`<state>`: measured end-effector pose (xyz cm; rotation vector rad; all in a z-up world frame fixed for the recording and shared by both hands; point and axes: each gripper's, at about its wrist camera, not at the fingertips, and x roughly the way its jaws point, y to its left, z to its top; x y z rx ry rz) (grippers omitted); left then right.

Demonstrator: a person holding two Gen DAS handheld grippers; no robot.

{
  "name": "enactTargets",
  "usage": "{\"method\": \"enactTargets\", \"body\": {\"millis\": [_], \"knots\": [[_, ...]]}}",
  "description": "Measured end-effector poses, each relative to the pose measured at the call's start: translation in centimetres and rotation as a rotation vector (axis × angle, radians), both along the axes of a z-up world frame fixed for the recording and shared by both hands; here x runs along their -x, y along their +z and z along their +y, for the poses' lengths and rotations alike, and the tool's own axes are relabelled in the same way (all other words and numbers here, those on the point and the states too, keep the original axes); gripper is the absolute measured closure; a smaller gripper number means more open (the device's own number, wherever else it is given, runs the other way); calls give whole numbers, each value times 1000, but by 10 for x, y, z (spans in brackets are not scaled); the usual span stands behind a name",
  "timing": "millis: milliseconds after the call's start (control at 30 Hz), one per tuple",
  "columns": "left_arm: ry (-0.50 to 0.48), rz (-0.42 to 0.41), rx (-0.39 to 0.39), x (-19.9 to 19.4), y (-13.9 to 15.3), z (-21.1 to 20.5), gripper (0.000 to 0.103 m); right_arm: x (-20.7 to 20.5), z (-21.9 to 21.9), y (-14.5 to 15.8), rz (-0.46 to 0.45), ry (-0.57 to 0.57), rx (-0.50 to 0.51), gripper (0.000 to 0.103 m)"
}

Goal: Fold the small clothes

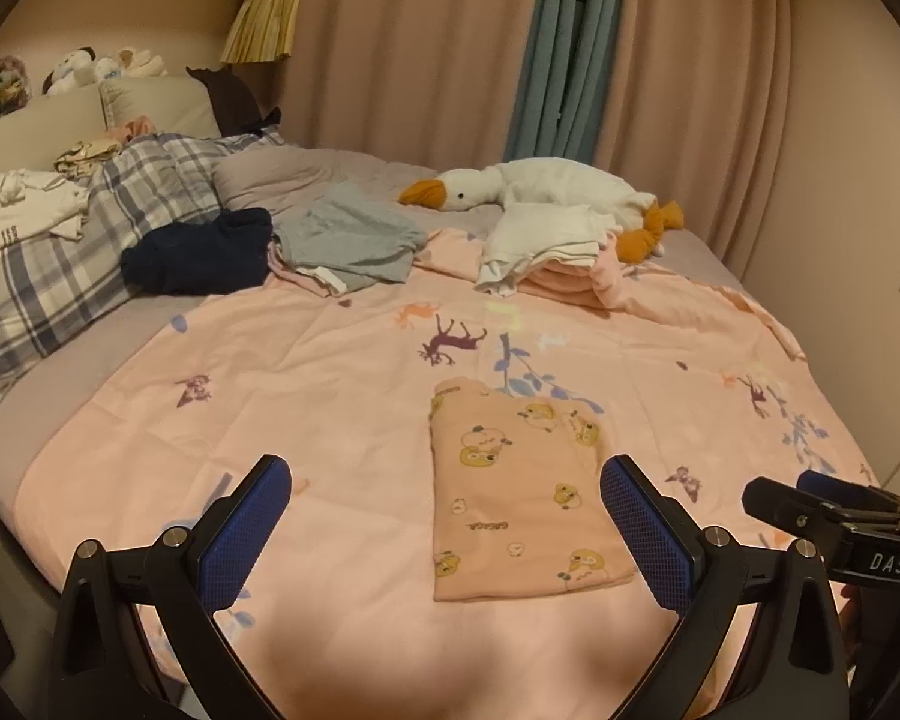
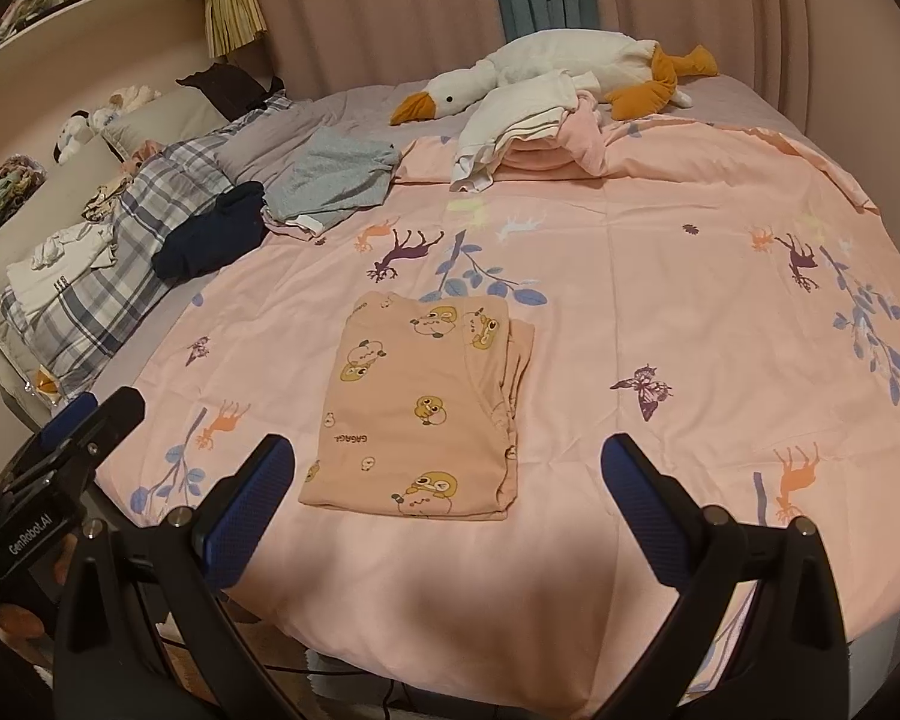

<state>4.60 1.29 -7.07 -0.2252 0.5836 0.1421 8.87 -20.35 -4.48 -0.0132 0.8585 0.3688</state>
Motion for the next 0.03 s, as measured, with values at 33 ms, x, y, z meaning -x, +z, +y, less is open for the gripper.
{"method": "enactTargets", "body": {"millis": [33], "knots": [[2,1,0,0,0,0,1,0,1,0,0,0,4,1]]}}
